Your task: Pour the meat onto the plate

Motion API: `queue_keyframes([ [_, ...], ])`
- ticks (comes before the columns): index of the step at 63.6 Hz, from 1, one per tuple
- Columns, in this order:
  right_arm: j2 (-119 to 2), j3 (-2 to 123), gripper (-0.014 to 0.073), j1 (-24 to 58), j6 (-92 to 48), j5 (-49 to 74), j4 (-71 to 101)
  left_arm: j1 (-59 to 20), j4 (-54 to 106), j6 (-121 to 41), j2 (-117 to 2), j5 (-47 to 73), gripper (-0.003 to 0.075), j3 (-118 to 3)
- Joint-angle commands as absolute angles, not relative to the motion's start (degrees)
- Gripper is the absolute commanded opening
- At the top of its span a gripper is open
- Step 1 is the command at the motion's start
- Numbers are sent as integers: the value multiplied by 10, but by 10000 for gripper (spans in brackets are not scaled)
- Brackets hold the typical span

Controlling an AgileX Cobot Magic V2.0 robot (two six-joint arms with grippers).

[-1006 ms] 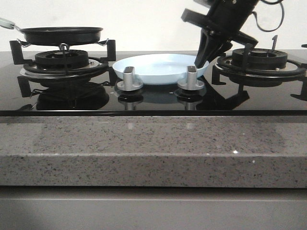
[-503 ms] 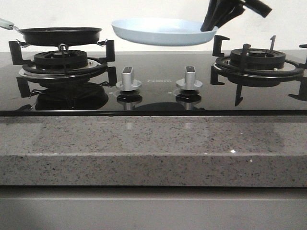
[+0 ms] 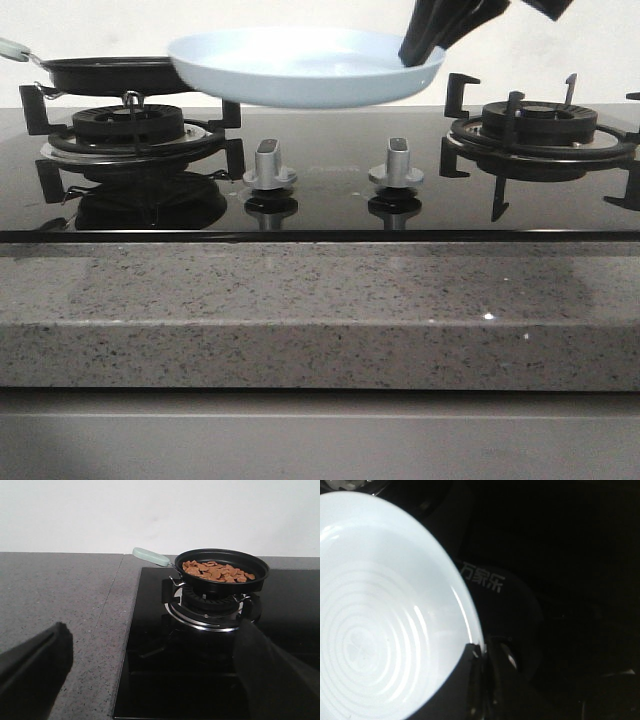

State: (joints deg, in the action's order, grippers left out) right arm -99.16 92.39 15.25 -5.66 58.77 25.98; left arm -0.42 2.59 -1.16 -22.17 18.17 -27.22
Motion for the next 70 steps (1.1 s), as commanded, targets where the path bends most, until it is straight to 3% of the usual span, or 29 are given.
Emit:
queue_keyframes([
  [1, -929, 880, -29, 151, -64, 502, 273, -8, 27, -8, -229, 133, 638, -294],
  [17, -897, 774, -29, 151, -70, 419, 279, -8, 27, -8, -229, 133, 638, -294],
  [50, -898, 769, -29, 151, -70, 412, 286, -8, 28, -8, -229, 133, 638, -294],
  [70, -898, 769, -29, 151, -70, 412, 286, -8, 185, -8, -289, 157, 638, -323],
])
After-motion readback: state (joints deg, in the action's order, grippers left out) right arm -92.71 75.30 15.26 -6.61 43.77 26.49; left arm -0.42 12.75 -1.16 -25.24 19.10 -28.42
